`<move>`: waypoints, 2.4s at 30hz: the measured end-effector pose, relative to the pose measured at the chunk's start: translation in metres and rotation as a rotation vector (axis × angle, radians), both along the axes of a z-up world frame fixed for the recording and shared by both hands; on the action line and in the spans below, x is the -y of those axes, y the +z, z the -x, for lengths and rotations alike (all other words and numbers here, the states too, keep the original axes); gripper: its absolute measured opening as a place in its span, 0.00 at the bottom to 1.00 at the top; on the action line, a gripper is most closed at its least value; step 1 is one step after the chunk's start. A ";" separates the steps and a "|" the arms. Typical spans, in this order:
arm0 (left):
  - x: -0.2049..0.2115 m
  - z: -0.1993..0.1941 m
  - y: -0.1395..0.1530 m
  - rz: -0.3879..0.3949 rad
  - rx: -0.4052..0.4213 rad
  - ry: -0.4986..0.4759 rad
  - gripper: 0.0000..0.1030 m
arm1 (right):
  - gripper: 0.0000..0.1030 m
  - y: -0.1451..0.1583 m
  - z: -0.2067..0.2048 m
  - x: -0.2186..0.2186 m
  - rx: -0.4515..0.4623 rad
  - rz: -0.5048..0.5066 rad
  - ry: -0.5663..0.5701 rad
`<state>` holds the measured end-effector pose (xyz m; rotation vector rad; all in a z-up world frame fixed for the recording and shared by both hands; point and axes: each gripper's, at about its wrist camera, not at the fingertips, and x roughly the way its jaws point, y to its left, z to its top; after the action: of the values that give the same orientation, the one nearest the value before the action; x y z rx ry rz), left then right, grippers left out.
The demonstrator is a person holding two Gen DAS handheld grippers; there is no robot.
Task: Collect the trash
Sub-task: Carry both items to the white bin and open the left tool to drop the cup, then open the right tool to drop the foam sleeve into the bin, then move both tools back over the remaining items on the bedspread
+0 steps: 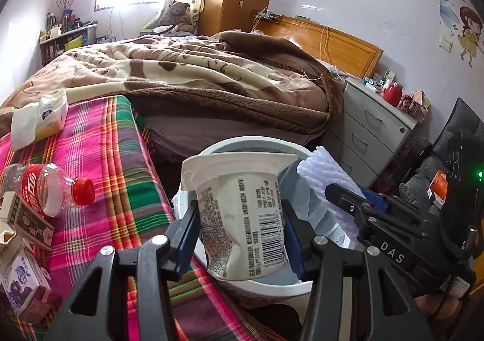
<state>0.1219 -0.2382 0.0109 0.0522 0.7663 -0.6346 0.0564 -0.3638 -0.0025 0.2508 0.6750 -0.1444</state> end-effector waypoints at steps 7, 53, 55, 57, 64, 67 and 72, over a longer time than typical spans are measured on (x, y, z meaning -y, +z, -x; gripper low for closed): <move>0.006 -0.008 -0.004 0.003 -0.017 0.002 0.54 | 0.29 -0.003 -0.005 0.007 -0.018 0.011 -0.021; -0.139 0.003 0.015 0.064 0.057 0.251 0.76 | 0.61 0.015 -0.003 -0.070 0.067 -0.009 0.104; -0.150 0.003 0.015 0.066 0.059 0.275 0.76 | 0.61 0.014 -0.004 -0.078 0.071 -0.014 0.122; -0.161 0.003 0.014 0.071 0.058 0.302 0.76 | 0.61 0.014 -0.005 -0.084 0.073 -0.020 0.139; -0.199 0.005 0.011 0.069 0.065 0.387 0.76 | 0.62 0.011 -0.009 -0.113 0.069 -0.033 0.221; -0.215 0.004 0.009 0.069 0.062 0.422 0.76 | 0.62 0.009 -0.012 -0.125 0.064 -0.034 0.247; -0.242 0.004 0.008 0.067 0.059 0.478 0.76 | 0.62 0.007 -0.016 -0.142 0.058 -0.040 0.284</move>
<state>0.1184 0.0035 0.0186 -0.1690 0.6677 -0.2019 0.0728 -0.2223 0.0046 0.1939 0.6495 0.1479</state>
